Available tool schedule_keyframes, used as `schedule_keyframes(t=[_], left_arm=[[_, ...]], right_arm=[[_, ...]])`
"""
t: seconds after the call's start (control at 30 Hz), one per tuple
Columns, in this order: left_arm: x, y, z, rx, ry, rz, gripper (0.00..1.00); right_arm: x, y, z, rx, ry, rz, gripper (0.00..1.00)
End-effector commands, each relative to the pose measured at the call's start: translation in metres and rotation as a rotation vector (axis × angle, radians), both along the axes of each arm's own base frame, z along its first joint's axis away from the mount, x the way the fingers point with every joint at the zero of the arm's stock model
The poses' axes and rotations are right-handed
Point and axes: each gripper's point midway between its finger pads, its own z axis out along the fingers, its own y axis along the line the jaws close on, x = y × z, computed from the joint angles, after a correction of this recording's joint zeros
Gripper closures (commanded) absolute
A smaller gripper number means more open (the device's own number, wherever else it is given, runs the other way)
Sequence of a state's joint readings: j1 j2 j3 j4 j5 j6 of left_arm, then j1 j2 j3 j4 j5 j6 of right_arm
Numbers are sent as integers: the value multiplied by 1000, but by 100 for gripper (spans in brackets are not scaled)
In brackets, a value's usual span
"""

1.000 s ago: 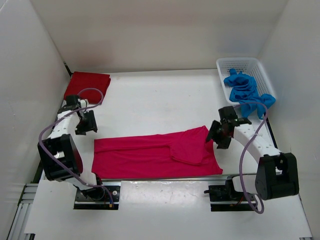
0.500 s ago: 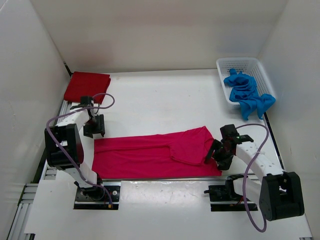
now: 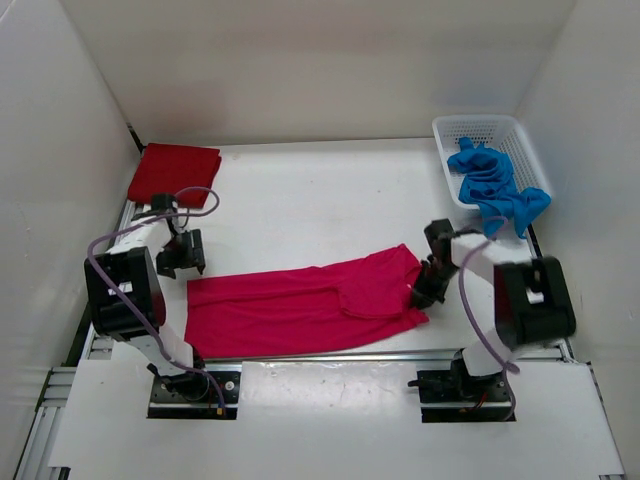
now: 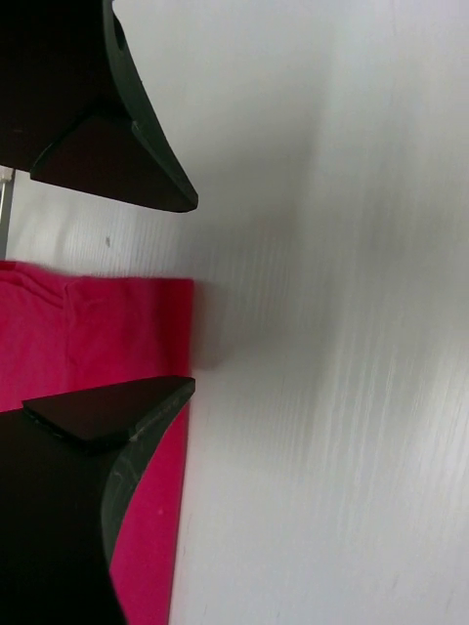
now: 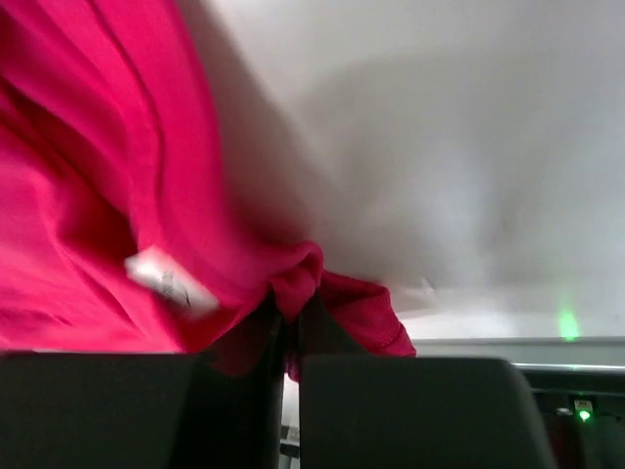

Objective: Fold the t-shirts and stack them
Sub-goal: Rotate the tshirt 90 degrees

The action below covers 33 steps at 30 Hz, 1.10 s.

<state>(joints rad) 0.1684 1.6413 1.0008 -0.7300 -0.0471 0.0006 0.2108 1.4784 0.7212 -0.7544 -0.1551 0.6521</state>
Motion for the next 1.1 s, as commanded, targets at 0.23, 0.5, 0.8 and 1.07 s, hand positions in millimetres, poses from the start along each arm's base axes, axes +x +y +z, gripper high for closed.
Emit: schedule_keyframes(t=[0.23, 0.5, 0.8, 1.07], left_arm=[[6, 27, 31, -5, -68, 91, 20], [5, 21, 28, -32, 3, 78, 20], [11, -15, 25, -78, 24, -27, 20], [8, -31, 32, -110, -11, -68, 18]], right_arm=[[253, 35, 24, -87, -296, 43, 100], [444, 98, 75, 166, -735, -83, 74], [428, 62, 174, 47, -942, -85, 11], [378, 7, 175, -210, -886, -53, 19]])
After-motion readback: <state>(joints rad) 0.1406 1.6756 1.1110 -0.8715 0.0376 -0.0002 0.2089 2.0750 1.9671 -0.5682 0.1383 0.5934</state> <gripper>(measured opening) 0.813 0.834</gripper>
